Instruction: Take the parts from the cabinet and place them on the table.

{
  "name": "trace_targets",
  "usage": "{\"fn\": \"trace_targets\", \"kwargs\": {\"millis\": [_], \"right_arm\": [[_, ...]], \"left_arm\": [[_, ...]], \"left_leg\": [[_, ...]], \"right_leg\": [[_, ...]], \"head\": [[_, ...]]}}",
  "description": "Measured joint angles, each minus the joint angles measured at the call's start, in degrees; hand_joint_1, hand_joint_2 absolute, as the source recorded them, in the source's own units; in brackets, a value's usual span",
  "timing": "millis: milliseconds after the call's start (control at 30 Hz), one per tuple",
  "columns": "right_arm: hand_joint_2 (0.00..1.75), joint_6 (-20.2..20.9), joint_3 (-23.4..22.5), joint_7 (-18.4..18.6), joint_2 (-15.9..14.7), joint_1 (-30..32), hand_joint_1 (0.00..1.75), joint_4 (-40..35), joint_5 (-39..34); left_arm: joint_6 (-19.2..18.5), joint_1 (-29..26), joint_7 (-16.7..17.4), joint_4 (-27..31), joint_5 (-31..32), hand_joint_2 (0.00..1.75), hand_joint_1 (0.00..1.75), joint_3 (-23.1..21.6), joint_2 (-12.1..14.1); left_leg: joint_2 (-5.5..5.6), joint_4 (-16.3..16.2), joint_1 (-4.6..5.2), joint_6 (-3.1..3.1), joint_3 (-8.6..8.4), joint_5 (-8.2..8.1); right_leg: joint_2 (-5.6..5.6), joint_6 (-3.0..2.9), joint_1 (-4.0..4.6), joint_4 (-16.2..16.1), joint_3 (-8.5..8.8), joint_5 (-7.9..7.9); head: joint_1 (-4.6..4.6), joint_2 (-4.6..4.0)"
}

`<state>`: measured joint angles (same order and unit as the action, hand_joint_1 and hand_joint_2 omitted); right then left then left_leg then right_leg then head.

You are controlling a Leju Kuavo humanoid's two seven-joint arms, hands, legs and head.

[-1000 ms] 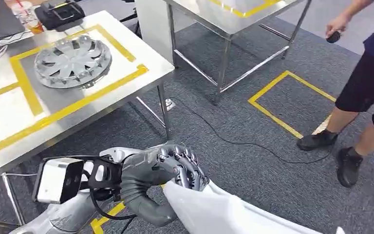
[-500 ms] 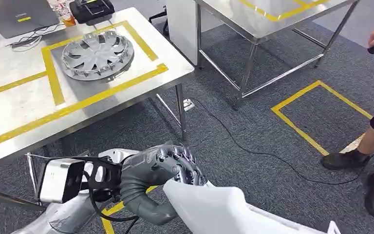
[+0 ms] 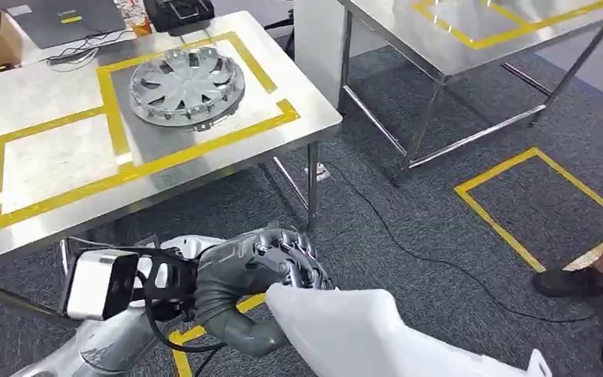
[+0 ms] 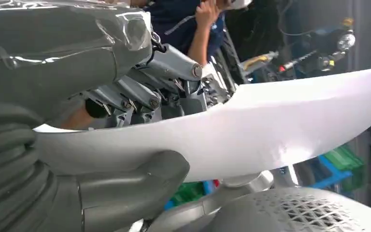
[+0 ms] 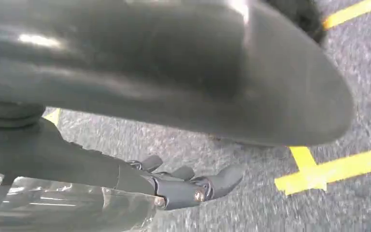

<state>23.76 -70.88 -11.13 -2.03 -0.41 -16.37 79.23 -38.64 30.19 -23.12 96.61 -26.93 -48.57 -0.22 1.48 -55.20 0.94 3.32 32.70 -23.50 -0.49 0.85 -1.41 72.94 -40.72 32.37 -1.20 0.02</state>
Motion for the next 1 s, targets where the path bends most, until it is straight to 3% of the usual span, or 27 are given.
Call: {"fn": "trace_targets", "kwargs": {"millis": [33,67,133,167,200,233,300,333,367,400,433,500,533,567,600,633,667,700,733,767,833,867,900,933,967,1000], "right_arm": [[0.0,0.0,0.0,0.1,0.0,0.1,0.0,0.0,0.1],[0.0,0.1,0.0,0.2,0.0,0.2,0.0,-0.1,0.2],[0.0,0.1,0.0,0.3,-0.1,0.2,0.0,-0.3,0.3],[0.0,0.1,0.0,0.3,-0.1,0.2,0.0,-0.3,0.5],[0.0,0.1,0.0,0.4,0.0,0.1,0.0,-0.3,0.6],[0.0,0.2,0.0,0.3,0.1,0.1,0.0,-0.3,0.7],[0.0,0.2,0.0,0.4,0.0,-0.2,0.0,-0.4,0.7],[0.0,0.2,0.0,0.3,0.0,-0.3,0.0,-0.4,0.9],[0.0,0.2,0.0,0.3,0.2,-0.3,0.0,-0.5,0.9],[0.0,0.2,0.0,0.3,-0.1,-0.2,0.0,-0.5,0.9],[0.0,0.2,0.0,0.4,0.0,0.0,0.0,-0.5,0.9],[0.0,0.2,0.0,0.3,-0.1,0.3,0.0,-0.5,0.9],[0.0,0.2,0.0,0.3,-0.2,0.3,0.0,-0.5,1.0],[0.0,0.2,0.0,0.4,-0.2,0.3,0.0,-0.5,1.0],[0.0,0.2,0.0,0.3,-0.2,0.3,0.0,-0.5,1.0],[0.0,0.3,0.0,0.3,-0.2,0.3,0.0,-0.5,1.0],[0.0,0.3,0.0,0.3,-0.2,0.3,0.0,-0.5,1.0],[0.0,0.4,0.0,0.3,-0.1,0.3,0.0,-0.5,1.0],[0.0,0.4,0.0,0.3,0.3,0.3,0.0,-0.4,1.1],[0.0,0.4,0.0,0.3,-0.1,0.3,0.0,-0.5,1.1],[0.0,0.4,0.0,0.3,0.0,0.2,0.0,-0.4,1.2],[0.0,0.3,0.0,0.3,-0.1,0.0,0.0,-0.5,1.2],[0.0,0.1,0.0,0.3,0.0,-0.2,0.0,-0.4,1.2],[0.0,0.1,0.0,0.2,-0.1,-0.1,0.0,-0.4,1.2],[0.0,-0.1,0.0,0.2,-0.2,0.0,0.0,-0.4,1.2],[0.0,-0.2,0.0,0.3,-0.3,0.1,0.0,-0.4,1.2]], "left_arm": [[0.1,-0.2,0.0,-0.1,0.0,1.75,1.54,0.0,0.0],[0.2,-0.3,0.0,-0.1,0.0,1.75,1.54,-0.1,0.0],[0.1,-0.3,-0.4,-0.2,0.0,1.75,1.54,0.0,0.0],[-0.1,-0.3,-1.1,-0.3,0.2,1.75,1.54,0.0,0.0],[-0.4,-0.4,-1.9,-0.6,0.4,1.75,1.54,0.0,0.1],[-0.5,-0.4,-2.4,-0.9,0.7,1.75,1.54,0.0,0.2],[-0.6,-0.6,-2.7,-1.2,1.1,1.75,1.54,0.2,0.5],[-0.6,-0.7,-2.8,-1.4,1.1,1.75,1.54,0.2,0.6],[-0.6,-0.7,-2.8,-1.4,1.2,1.75,1.54,0.2,0.7],[-0.6,-0.6,-2.9,-1.4,1.2,1.75,1.54,0.3,0.8],[-0.6,-0.5,-2.9,-1.5,1.2,1.75,1.54,0.4,0.8],[-0.4,-0.7,-2.9,-1.7,1.5,1.75,1.54,0.4,0.9],[-0.3,-0.8,-2.9,-1.8,1.7,1.75,1.54,0.4,1.0],[-0.2,-0.9,-2.8,-2.0,1.8,1.75,1.54,0.4,1.1],[-0.2,-0.9,-2.8,-2.0,1.9,1.75,1.54,0.4,1.2],[-0.2,-0.8,-2.7,-2.0,1.9,1.75,1.54,0.4,1.2],[-0.1,-0.7,-2.7,-2.0,1.9,1.75,1.54,0.5,1.2],[-0.1,-0.6,-2.7,-2.0,1.9,1.75,1.54,0.5,1.2],[0.0,-0.5,-2.7,-2.0,1.9,1.75,1.54,0.5,1.2],[0.2,-0.3,-2.7,-2.0,2.0,1.75,1.54,0.5,1.0],[0.5,-0.4,-2.4,-2.1,2.4,1.75,1.54,0.8,1.1],[0.7,-0.5,-2.3,-2.1,2.5,1.75,1.54,1.0,1.0],[1.0,-0.6,-2.1,-2.1,2.8,1.75,1.54,1.2,1.0],[1.4,-0.3,-2.1,-2.3,2.8,1.75,1.54,1.2,0.8],[1.6,-0.2,-1.9,-2.5,3.0,1.75,1.54,1.2,0.6],[1.6,-0.5,-1.7,-2.6,3.1,1.75,1.54,1.2,0.6]], "left_leg": [[0.68,-0.1,-0.03,-0.04,0.03,-0.04],[1.45,-0.2,-0.18,-0.18,0.02,-0.14],[3.16,-1.1,-0.63,-0.87,0.04,-0.72],[3.83,-1.9,-0.85,-1.28,0.18,-1.24],[4.35,-2.5,-0.51,-1.88,0.52,-1.74],[4.73,-3.4,-0.46,-2.1,0.98,-2.05],[5.43,-3.3,-0.69,-2.11,1.36,-2.03],[5.69,-3.4,-0.87,-2.26,1.4,-2.22],[3.87,-3.9,-0.79,-2.61,1.68,-2.61],[0.96,-5.9,-0.66,-2.93,2.43,-3.58],[-0.53,-9.7,-0.88,-3.18,4.41,-5.28],[-1.24,-19.2,-1.16,-3.3,9.83,-8.78],[-1.3,-21.8,-1.16,-3.28,11.7,-8.96],[-1.33,-21.4,-1.14,-3.1,11.95,-7.89],[-1.4,-18.6,-1.05,-2.73,10.9,-5.73],[-1.77,-13.8,-0.82,-2.0,8.61,-2.88],[-3.36,-8.2,-0.17,-0.84,5.81,-0.29],[-6.72,-4.7,0.95,0.47,3.91,-0.26],[-7.64,-4.0,1.25,0.71,3.68,-0.87],[-6.66,-4.0,1.53,0.69,3.83,-0.87],[-4.93,-3.6,1.62,0.84,3.94,-0.88],[-3.88,-2.2,1.24,1.12,1.89,-0.28],[-3.19,-0.8,0.81,0.73,1.21,0.34],[-2.8,-0.5,0.49,1.32,0.78,0.77],[-1.78,-0.4,0.37,1.38,0.75,0.8],[-0.72,-0.4,0.36,1.37,0.77,0.77]], "right_leg": [[0.02,0.36,-0.01,2.0,-1.33,0.16],[0.03,1.0,-0.13,1.1,-1.18,-0.8],[0.63,2.77,-0.68,-8.4,3.3,-5.31],[2.06,3.47,-1.17,-13.6,5.93,-7.13],[3.27,2.81,-0.81,-13.3,5.85,-6.51],[3.0,1.78,-0.86,-13.7,6.28,-6.61],[2.2,1.02,-0.55,-13.5,6.25,-6.46],[1.75,0.84,-0.94,-13.5,6.38,-6.39],[1.32,0.54,-0.88,-13.7,6.55,-6.36],[1.01,0.12,-0.87,-13.7,6.84,-6.13],[0.53,-0.13,-0.7,-13.6,7.05,-5.95],[-0.83,-0.61,-0.41,-13.6,7.24,-5.58],[-1.48,-0.74,-0.26,-13.6,7.29,-5.43],[-2.04,-0.71,-0.07,-13.6,7.49,-5.24],[-2.65,-0.88,0.18,-13.6,7.78,-5.04],[-3.27,-0.93,0.48,-13.7,8.2,-4.77],[-3.89,-0.96,0.68,-13.8,8.69,-4.5],[-4.48,-0.95,0.6,-14.0,9.03,-4.28],[-5.14,-0.59,1.44,-14.0,9.12,-4.05],[-5.86,-0.46,0.89,-14.1,9.11,-4.02],[-7.65,-0.01,0.98,-14.7,9.73,-3.81],[-8.05,0.21,1.43,-15.1,10.22,-3.56],[-4.72,0.29,1.02,-14.0,10.22,-3.22],[-1.97,-0.01,0.81,-11.0,8.78,-1.79],[-0.31,-0.2,0.79,-6.4,6.37,-0.17],[0.26,-0.15,0.62,-1.6,3.5,1.34]], "head": [[0.09,0.0],[0.09,0.0],[0.09,0.0],[0.13,0.0],[0.24,0.0],[0.35,0.0],[0.17,0.0],[0.22,0.0],[0.11,0.0],[-0.33,0.0],[-0.46,0.0],[-0.5,0.0],[-0.5,0.0],[-0.52,0.0],[-0.5,0.0],[-0.5,0.0],[-0.5,0.0],[-0.44,0.0],[-0.15,0.0],[-0.35,0.0],[-0.35,0.0],[-0.33,0.02],[-0.06,0.0],[-0.22,0.0],[0.04,0.0],[0.09,0.0]]}}
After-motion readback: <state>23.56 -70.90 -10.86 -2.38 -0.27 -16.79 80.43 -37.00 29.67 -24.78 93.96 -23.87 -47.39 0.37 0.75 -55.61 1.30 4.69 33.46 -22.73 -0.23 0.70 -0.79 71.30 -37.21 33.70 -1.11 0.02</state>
